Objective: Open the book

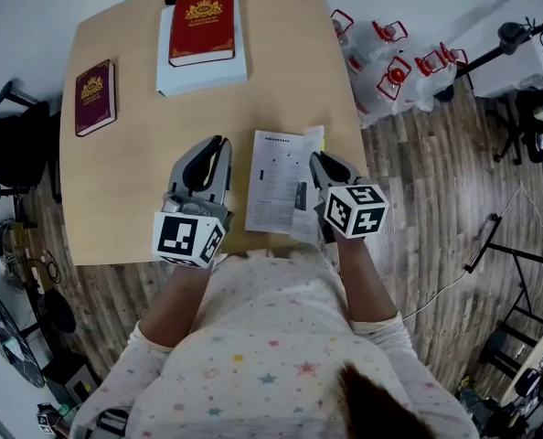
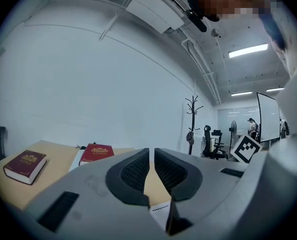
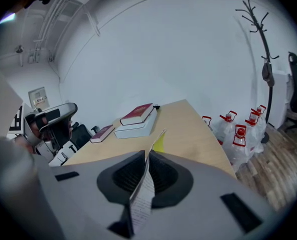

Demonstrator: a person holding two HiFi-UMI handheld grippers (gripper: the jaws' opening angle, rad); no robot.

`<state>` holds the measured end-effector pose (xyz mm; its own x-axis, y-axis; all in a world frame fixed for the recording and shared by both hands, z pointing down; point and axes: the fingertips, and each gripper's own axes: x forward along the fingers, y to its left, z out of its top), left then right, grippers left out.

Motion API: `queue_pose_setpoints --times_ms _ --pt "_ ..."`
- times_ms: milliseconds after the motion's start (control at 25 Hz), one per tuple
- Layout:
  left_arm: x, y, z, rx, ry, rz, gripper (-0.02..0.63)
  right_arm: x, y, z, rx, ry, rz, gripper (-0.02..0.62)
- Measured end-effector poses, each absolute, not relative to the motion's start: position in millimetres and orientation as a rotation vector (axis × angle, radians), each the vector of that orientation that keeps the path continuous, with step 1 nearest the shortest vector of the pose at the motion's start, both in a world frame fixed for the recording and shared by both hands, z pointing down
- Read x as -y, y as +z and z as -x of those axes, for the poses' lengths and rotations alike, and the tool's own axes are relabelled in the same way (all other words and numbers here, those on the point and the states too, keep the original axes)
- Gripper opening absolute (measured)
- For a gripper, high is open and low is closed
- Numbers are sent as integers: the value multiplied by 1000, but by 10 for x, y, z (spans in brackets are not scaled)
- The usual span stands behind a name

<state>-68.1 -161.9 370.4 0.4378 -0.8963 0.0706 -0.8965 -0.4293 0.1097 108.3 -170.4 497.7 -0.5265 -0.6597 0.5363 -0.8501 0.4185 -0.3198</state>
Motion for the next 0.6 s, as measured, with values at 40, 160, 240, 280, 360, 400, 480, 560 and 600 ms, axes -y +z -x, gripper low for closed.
queue_pose_setpoints --times_ms 40,160,240,280,360,400,480,560,600 --pt "1627 3710 654 1592 3 -2554 38 1703 4975 -1120 2348 820 -1308 29" --pt "1643 3718 577 1569 5 -2567 38 1698 4972 -1230 2341 844 -1324 28" --pt "1651 3723 539 1557 9 -2574 38 1695 4969 -1295 2337 858 -1333 28" --pt "1657 3726 525 1552 11 -2576 38 1695 4968 -1325 2335 864 -1336 28" --pt "1672 3733 501 1543 14 -2580 38 1699 4966 -1381 2329 872 -1343 28" --pt "1680 3735 489 1539 15 -2581 37 1699 4965 -1408 2326 874 -1346 26" --pt "1688 3736 465 1533 16 -2583 37 1696 4963 -1456 2322 878 -1352 25" --pt "1695 3742 442 1526 21 -2586 37 1692 4964 -1501 2318 882 -1358 25" --pt "1699 3746 431 1522 24 -2588 37 1691 4966 -1522 2315 883 -1361 25"
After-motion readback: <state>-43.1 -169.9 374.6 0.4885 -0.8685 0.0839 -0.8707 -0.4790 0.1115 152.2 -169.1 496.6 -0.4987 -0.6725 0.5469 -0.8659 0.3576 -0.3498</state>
